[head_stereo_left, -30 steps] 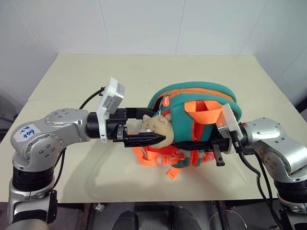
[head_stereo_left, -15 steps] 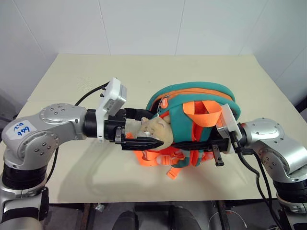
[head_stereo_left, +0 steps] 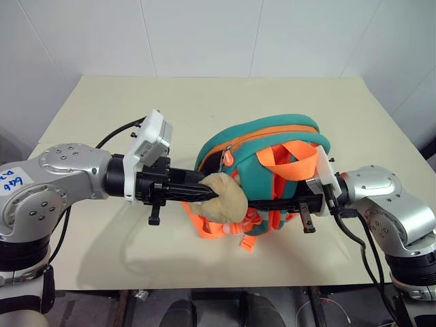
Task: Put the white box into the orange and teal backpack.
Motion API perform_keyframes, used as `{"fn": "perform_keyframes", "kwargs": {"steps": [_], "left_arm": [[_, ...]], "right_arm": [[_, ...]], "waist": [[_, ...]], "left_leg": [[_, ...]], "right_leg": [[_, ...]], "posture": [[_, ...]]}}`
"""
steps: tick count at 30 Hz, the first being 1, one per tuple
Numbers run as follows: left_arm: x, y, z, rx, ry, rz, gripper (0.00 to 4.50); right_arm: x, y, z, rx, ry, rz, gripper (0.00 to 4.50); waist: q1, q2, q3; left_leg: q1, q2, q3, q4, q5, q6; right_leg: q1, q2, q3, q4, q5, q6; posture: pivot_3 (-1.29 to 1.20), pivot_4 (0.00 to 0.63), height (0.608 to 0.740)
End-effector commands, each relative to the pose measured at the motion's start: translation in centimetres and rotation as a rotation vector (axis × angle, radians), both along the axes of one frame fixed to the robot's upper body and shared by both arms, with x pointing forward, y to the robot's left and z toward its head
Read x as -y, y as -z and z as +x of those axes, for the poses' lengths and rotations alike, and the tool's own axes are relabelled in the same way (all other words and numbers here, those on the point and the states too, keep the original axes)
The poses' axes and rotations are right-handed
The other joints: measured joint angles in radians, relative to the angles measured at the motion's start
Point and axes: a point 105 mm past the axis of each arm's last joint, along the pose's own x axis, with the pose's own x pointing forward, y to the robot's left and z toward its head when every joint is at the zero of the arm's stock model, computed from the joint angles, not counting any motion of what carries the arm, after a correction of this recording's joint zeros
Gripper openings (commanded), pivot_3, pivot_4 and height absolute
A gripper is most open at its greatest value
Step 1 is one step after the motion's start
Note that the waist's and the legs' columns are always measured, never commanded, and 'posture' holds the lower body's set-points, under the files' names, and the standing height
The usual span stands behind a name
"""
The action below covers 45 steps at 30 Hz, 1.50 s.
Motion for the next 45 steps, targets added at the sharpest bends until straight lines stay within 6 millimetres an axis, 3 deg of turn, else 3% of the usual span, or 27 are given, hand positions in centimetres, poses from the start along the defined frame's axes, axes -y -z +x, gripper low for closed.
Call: {"fn": "perform_keyframes", "kwargs": {"steps": [1, 6, 8, 18, 25, 33, 36, 39, 45], "left_arm": [[0.0, -1.4, -0.4, 0.097, 0.017, -0.01, 0.99], [-0.4, -2.0, 0.1, 0.098, -0.026, -0.03, 2.5], [-0.6, -2.1, -0.8, 0.065, 0.011, -0.03, 3.07], [-1.0, -3.1, -3.4, 0.111, 0.049, -0.022, 3.07], [-1.0, -1.3, -2.6, 0.087, 0.001, 0.06, 3.07], [-1.2, -2.6, -1.1, 0.198, -0.077, 0.015, 3.07], [-1.7, -2.6, -0.7, 0.197, -0.116, 0.026, 3.63], [-2.1, -2.6, -0.5, 0.19, -0.152, 0.028, 4.48], [-1.2, -1.6, -1.1, 0.133, -0.127, 0.016, 4.48]], "right_arm": [[-0.3, -0.9, -0.2, 0.047, -0.017, 0.02, 0.5], [-0.2, -0.9, -0.1, 0.05, -0.017, 0.019, 0.5], [-0.2, -0.9, -0.1, 0.052, -0.016, 0.017, 0.5], [0.0, -0.9, 0.0, 0.05, -0.012, 0.015, 0.5], [-0.2, -1.0, 0.4, 0.055, -0.02, 0.016, 0.5], [-0.1, -0.9, 0.5, 0.054, -0.019, 0.015, 0.5], [-0.1, -0.9, 0.5, 0.053, -0.02, 0.016, 0.5], [-0.1, -0.9, 0.5, 0.053, -0.022, 0.015, 0.5], [-0.2, -0.9, 0.6, 0.049, -0.03, 0.015, 0.5]], "waist": [[0.0, 0.0, 0.0], [0.0, 0.0, 0.0], [-0.001, 0.0, 0.0], [0.0, 0.0, 0.0], [-0.001, 0.0, 0.0], [0.0, 0.0, 0.0], [-0.001, 0.0, 0.0], [-0.001, 0.0, 0.0], [0.0, 0.0, 0.0]], "left_leg": [[0.0, 0.0, 0.0, 0.0, 0.0, 0.0], [0.0, 0.0, 0.0, 0.0, 0.0, 0.0], [0.0, 0.0, 0.0, 0.0, 0.0, 0.0], [0.0, 0.0, 0.0, -0.001, 0.0, 0.0], [0.001, 0.0, 0.001, -0.001, 0.0, 0.0], [0.0, 0.0, 0.001, -0.001, 0.0, 0.0], [0.0, 0.0, 0.001, -0.001, 0.0, 0.0], [0.0, 0.0, 0.001, -0.001, 0.0, 0.0], [0.0, 0.0, 0.001, -0.001, 0.0, 0.0]], "right_leg": [[0.0, 0.0, 0.0, 0.0, 0.0, 0.0], [0.0, 0.0, 0.0, 0.0, 0.0, 0.0], [0.0, 0.0, 0.0, 0.0, 0.0, 0.0], [0.0, -0.001, 0.0, 0.0, 0.0, 0.0], [0.0, 0.0, 0.0, 0.0, 0.0, 0.0], [0.0, 0.0, 0.0, 0.0, 0.0, 0.0], [0.0, 0.0, 0.0, 0.0, 0.0, 0.0], [0.0, 0.0, 0.0, 0.0, 0.0, 0.0], [0.0, 0.0, 0.0, 0.0, 0.0, 0.0]], "posture": [[0.0, 0.15, 0.74], [0.0, 0.15, 0.74], [0.0, 0.15, 0.74], [0.0, 0.15, 0.74], [0.0, 0.15, 0.74], [0.0, 0.15, 0.74], [0.0, 0.15, 0.74], [0.0, 0.15, 0.74], [0.0, 0.15, 0.74]]}}
